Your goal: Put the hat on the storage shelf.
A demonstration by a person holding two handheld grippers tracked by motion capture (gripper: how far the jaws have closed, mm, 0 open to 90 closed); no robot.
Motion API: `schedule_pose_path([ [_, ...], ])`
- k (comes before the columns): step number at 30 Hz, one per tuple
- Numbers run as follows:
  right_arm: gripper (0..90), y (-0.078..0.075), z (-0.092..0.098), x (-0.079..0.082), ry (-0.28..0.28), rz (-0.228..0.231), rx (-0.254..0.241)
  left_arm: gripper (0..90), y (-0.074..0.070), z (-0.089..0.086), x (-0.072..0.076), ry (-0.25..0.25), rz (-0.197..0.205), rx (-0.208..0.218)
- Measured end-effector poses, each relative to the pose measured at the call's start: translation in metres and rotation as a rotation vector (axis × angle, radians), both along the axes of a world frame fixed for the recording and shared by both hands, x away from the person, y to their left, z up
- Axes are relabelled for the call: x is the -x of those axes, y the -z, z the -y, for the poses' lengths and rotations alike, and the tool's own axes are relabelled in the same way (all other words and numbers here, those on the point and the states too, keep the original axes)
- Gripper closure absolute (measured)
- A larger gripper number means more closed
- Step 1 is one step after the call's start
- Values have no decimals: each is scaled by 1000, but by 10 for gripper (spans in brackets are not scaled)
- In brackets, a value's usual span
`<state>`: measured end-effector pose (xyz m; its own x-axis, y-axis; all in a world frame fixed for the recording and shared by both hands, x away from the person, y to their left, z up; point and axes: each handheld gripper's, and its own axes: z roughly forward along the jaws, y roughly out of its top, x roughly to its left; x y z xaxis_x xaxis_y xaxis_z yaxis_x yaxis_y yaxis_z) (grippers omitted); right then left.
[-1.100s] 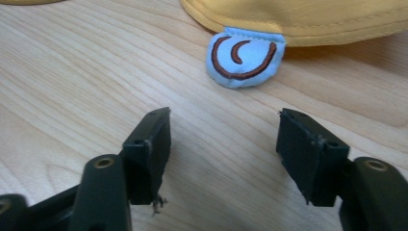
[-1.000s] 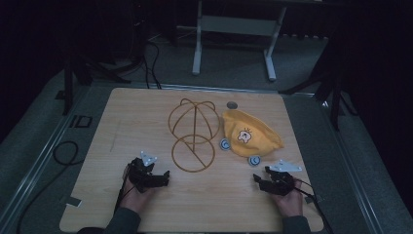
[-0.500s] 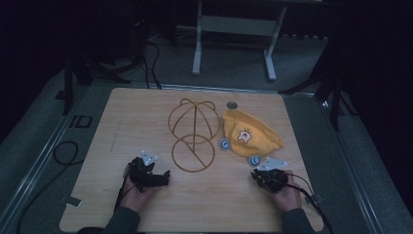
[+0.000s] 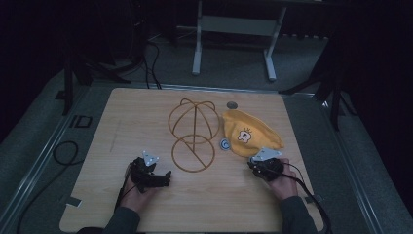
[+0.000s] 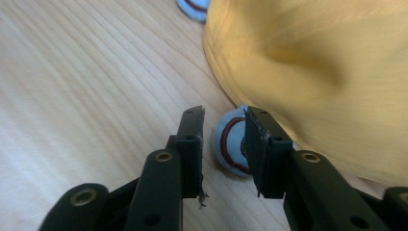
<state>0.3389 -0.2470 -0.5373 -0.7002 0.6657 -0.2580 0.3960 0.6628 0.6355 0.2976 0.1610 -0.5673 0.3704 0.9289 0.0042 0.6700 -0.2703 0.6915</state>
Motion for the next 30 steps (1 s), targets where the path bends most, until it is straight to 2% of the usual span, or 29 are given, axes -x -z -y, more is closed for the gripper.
schedule_pose_path([
  [1, 665, 6, -1, -6, 15, -25, 5, 15, 0, 0, 0, 2, 0, 0],
  [5, 674, 10, -1, -12, 41, -39, -5, 15, 0, 1, 0, 6, 0, 1],
  [6, 736, 10, -2, -14, 55, -40, 8, 15, 0, 1, 0, 6, 0, 2],
  [8, 754, 10, -2, -15, 60, -41, 16, 15, 0, 1, 0, 7, 0, 1],
  [9, 823, 10, -2, -16, 69, -32, 24, 15, 0, 1, 0, 8, 0, 1],
  [11, 848, 8, -3, -18, 78, -40, 25, 15, 0, 1, 1, 10, 0, -1],
  [18, 860, 4, -9, -23, 69, -57, 7, 15, 0, 2, 1, 10, 0, 1],
  [20, 861, 2, -13, -26, 62, -64, -14, 15, 0, 2, 1, 10, 1, 1],
  [30, 863, -8, -28, -34, 30, -55, -61, 15, 0, 2, 1, 16, 1, 1],
])
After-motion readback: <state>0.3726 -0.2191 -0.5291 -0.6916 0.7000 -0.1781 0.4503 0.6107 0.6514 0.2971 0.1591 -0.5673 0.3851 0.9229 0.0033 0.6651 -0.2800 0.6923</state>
